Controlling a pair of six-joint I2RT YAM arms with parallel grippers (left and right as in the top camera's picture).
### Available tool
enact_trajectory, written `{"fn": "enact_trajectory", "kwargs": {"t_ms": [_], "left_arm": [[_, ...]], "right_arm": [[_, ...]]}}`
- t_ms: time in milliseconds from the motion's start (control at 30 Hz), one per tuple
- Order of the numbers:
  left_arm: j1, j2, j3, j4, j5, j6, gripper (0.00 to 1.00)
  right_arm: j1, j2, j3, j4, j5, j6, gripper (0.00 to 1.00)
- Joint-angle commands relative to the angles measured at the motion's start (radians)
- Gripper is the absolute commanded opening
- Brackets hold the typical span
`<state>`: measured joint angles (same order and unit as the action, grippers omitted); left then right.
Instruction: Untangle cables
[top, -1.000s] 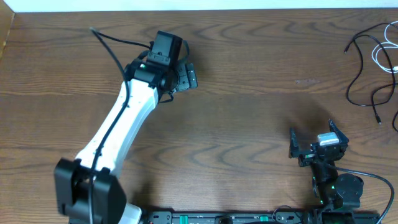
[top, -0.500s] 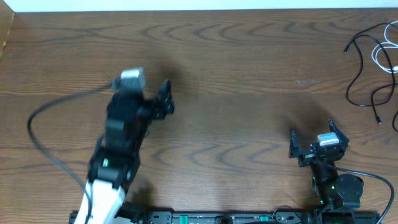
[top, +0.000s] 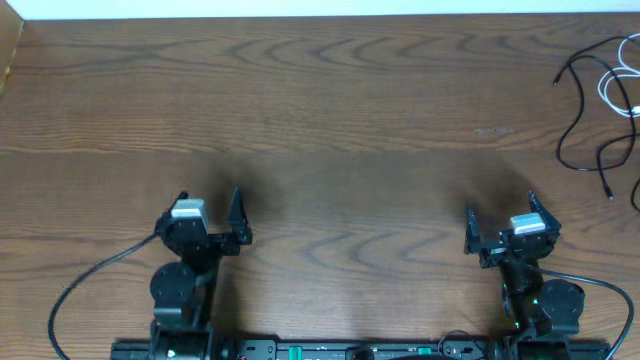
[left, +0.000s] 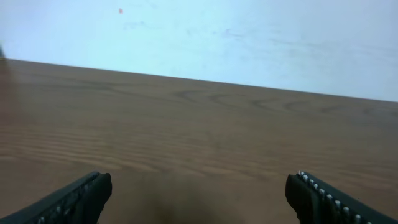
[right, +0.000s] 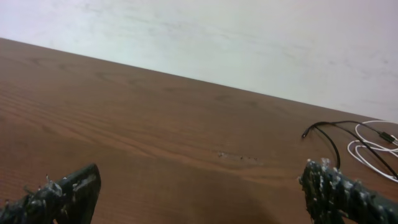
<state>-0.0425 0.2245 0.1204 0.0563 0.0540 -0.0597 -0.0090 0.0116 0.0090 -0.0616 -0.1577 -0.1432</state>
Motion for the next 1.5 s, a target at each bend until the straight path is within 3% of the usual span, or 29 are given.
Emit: {"fn": "enact_trajectory", "kwargs": {"t_ms": [0,400,1467], "left_arm": [[0.019,-0.074,-0.050,-0.002,0.014,0.055,0.94],[0.020,-0.224,-0.116,-0.123,0.002,0.145,0.94],[0.020,-0.199,-0.116,-0.123,0.002,0.145,0.94]], "right_arm": [[0.006,-0.006,-0.003,-0.001,-0.002,-0.003,0.99],[0.006,-0.006,-0.003,-0.001,-0.002,-0.003,0.99],[0.006,-0.006,-0.003,-0.001,-0.002,-0.003,0.99]]}}
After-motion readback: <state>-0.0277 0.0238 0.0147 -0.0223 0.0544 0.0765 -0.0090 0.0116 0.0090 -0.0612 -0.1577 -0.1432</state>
